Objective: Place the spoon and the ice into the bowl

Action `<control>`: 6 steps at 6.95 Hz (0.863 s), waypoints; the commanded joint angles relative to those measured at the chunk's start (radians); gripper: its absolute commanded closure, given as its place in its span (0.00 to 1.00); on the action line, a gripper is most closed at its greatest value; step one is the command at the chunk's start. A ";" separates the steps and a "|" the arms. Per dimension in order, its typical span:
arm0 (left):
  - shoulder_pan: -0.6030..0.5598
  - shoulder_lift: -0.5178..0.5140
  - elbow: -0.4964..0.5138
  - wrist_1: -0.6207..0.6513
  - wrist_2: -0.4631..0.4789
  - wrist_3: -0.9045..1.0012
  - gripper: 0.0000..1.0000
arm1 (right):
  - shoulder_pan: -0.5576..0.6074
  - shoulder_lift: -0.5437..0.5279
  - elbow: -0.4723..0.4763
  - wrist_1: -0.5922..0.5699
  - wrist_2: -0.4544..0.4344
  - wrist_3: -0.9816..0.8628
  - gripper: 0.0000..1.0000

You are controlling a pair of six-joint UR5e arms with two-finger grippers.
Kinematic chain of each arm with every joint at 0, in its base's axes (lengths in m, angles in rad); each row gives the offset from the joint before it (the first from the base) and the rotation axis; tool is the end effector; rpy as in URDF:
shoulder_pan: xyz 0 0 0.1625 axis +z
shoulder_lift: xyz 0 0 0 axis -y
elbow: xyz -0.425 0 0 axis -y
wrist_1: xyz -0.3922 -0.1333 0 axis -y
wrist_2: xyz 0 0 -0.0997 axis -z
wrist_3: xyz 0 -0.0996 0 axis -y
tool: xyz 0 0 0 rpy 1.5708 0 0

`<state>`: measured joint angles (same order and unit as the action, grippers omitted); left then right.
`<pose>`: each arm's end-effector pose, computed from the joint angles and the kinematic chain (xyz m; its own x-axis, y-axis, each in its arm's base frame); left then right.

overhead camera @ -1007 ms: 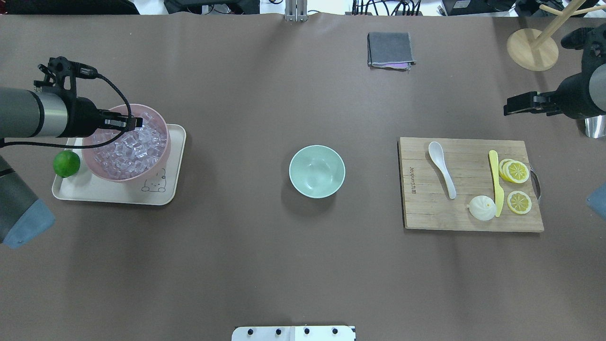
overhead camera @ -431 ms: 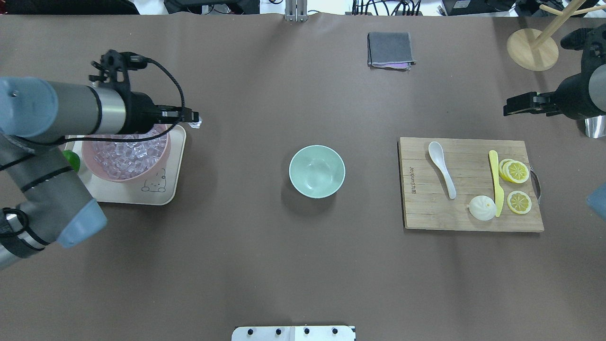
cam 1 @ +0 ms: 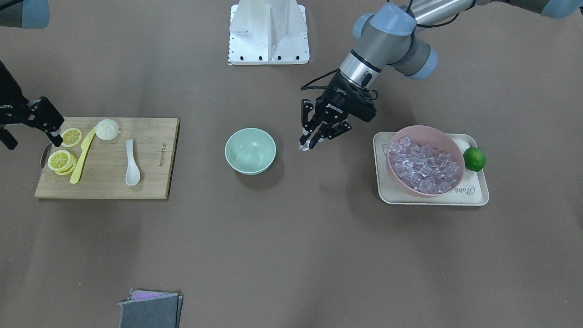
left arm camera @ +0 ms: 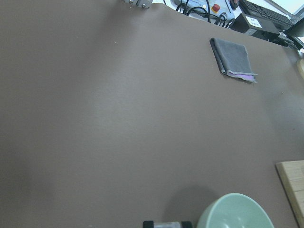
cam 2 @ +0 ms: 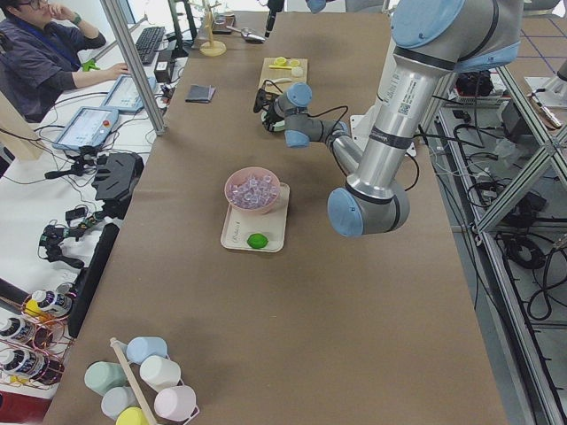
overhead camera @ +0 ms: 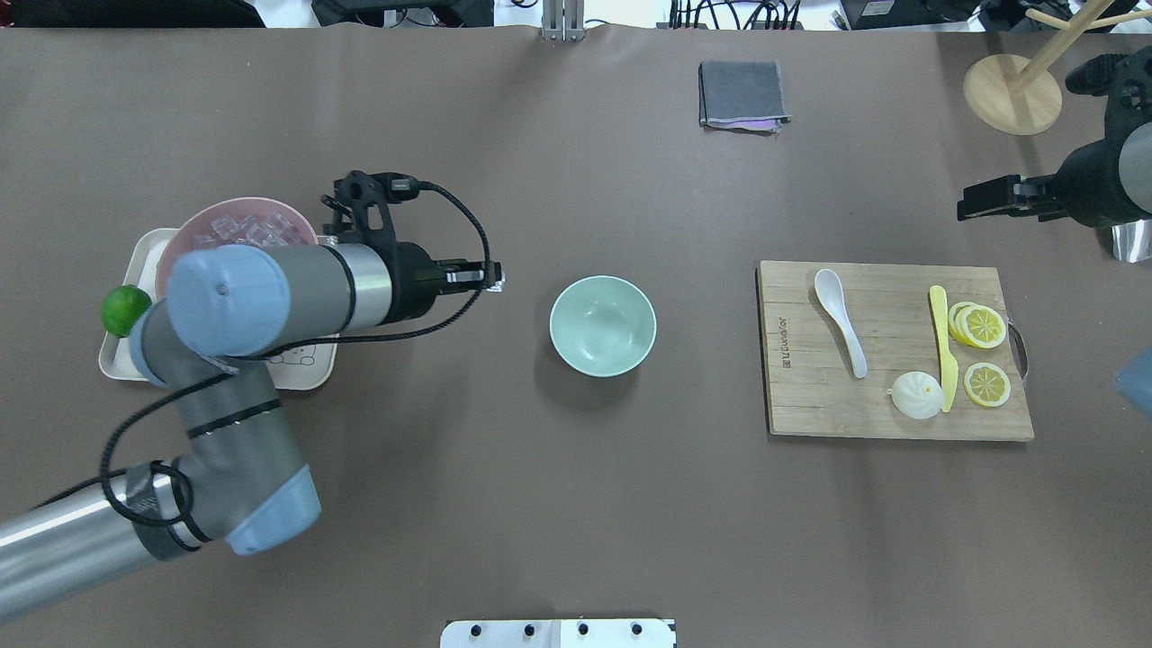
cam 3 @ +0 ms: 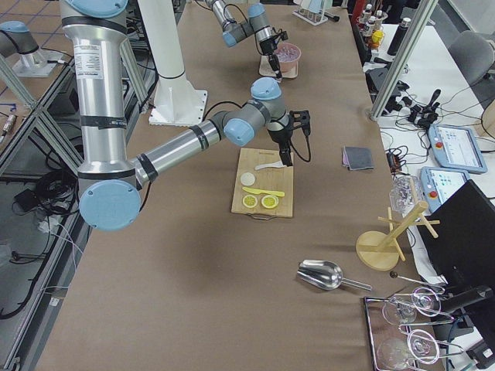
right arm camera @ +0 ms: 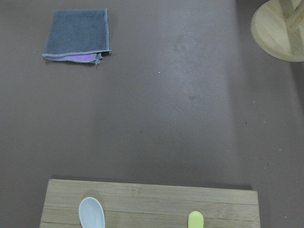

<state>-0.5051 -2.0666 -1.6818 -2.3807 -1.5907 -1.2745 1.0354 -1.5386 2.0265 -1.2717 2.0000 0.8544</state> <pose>0.4949 -0.4237 0.2294 0.2647 0.1872 -0.9460 0.4070 0.8676 0.2856 -0.1734 -0.4723 0.3968 0.6864 -0.0132 0.7271 -0.2399 0.9398 0.2435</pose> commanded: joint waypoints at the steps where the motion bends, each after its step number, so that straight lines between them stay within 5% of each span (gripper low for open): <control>1: 0.094 -0.123 0.115 0.002 0.151 -0.028 1.00 | -0.002 0.000 0.000 0.000 0.000 0.000 0.00; 3: 0.106 -0.153 0.158 0.000 0.161 -0.066 1.00 | -0.005 -0.001 0.000 0.000 0.000 0.003 0.00; 4: 0.108 -0.152 0.159 -0.002 0.160 -0.068 0.80 | -0.006 0.000 0.000 0.000 -0.001 0.003 0.00; 5: 0.109 -0.148 0.163 -0.002 0.161 -0.063 0.03 | -0.009 0.000 0.000 0.000 -0.001 0.003 0.00; 6: 0.112 -0.144 0.165 -0.003 0.196 -0.059 0.02 | -0.011 0.000 -0.002 0.000 -0.001 0.003 0.00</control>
<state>-0.3959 -2.2142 -1.5203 -2.3825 -1.4209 -1.3373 1.0269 -1.5387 2.0259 -1.2717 1.9989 0.8574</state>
